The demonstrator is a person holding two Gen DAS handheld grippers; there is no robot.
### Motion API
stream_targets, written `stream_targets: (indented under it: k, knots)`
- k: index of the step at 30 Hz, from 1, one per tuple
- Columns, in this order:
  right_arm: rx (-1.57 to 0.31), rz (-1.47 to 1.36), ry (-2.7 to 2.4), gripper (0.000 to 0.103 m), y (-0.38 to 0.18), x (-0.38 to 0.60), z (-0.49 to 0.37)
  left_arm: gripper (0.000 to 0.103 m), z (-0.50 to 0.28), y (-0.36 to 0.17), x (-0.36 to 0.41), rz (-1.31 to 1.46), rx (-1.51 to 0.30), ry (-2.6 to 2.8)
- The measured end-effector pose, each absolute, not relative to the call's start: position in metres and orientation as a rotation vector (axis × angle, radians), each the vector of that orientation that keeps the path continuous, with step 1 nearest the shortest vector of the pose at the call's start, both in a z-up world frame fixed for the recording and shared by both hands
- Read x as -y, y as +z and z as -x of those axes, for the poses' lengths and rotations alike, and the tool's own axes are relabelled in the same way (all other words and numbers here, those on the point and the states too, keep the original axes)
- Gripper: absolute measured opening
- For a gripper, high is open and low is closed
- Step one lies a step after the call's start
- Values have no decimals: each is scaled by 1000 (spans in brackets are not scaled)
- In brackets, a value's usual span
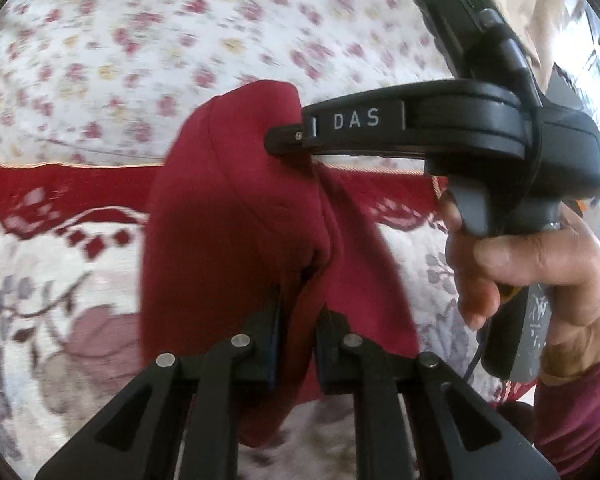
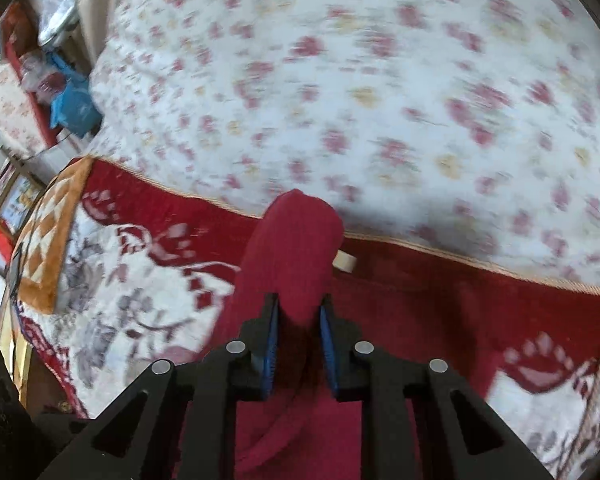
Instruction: Fold small clothes
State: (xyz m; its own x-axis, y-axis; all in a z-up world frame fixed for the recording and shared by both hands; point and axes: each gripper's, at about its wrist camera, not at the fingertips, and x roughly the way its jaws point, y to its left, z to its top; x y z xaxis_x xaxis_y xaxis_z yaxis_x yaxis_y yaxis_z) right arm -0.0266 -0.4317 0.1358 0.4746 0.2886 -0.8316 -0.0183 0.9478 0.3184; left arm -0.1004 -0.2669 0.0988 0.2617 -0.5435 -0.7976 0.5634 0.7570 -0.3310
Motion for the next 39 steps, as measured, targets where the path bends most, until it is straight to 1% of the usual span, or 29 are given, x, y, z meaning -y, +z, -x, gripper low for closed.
stream_targets:
  k: [5,8,10,11,12,13,14,16,17,18,19,20,24,25,28,29,30,31,32,35,37,39]
  knots:
    - [-1075,-360,115,15,106,479,34,13,106,80,324,-44,-1105,-781]
    - [-1107,-408,65,15,81,498,34,13,109,67,343,-69,-1130,-797]
    - [-1135,-475,60,17,62,508,36,21,110,61,347,-84,-1154,-822]
    - [-1132,-503,59,23,60,510,40,36,113,62,345,-90,-1164,-858]
    - [-1118,-543,59,28,60,514,46,58,116,65,341,-100,-1172,-893]
    - [-1105,-568,67,42,64,518,53,68,120,72,332,-116,-1167,-912]
    - [-1092,-585,75,57,68,520,60,73,123,80,320,-120,-1149,-914]
    - [-1039,-648,104,70,82,525,81,76,129,99,287,-127,-1084,-896]
    - [-1009,-676,126,75,89,525,91,80,130,103,272,-132,-1062,-865]
    - [-989,-695,145,78,93,523,99,82,130,105,260,-136,-1038,-820]
    - [-976,-716,167,83,95,519,107,82,128,104,246,-146,-1004,-748]
    - [-977,-725,178,85,94,513,110,82,126,99,234,-158,-977,-680]
    - [-1089,-667,154,85,65,483,109,82,114,71,215,-122,-1020,-585]
    - [-1100,-651,153,84,60,480,108,82,108,65,215,-97,-1033,-588]
    - [-1065,-579,124,60,59,466,107,82,101,61,221,-115,-1022,-572]
    - [-1057,-549,106,50,62,463,108,82,100,62,222,-115,-1009,-571]
    - [-1044,-512,93,43,67,461,110,82,99,64,223,-110,-1003,-574]
    - [-1030,-466,93,33,74,458,113,82,100,66,224,-102,-1001,-585]
    - [-1017,-436,97,31,82,456,117,82,102,68,224,-98,-1000,-593]
    - [-975,-384,97,30,103,457,137,82,107,68,227,-105,-992,-596]
    - [-971,-366,59,30,101,462,149,82,107,64,231,-110,-1003,-598]
    - [-1015,-369,12,30,84,469,148,82,108,58,237,-121,-1022,-604]
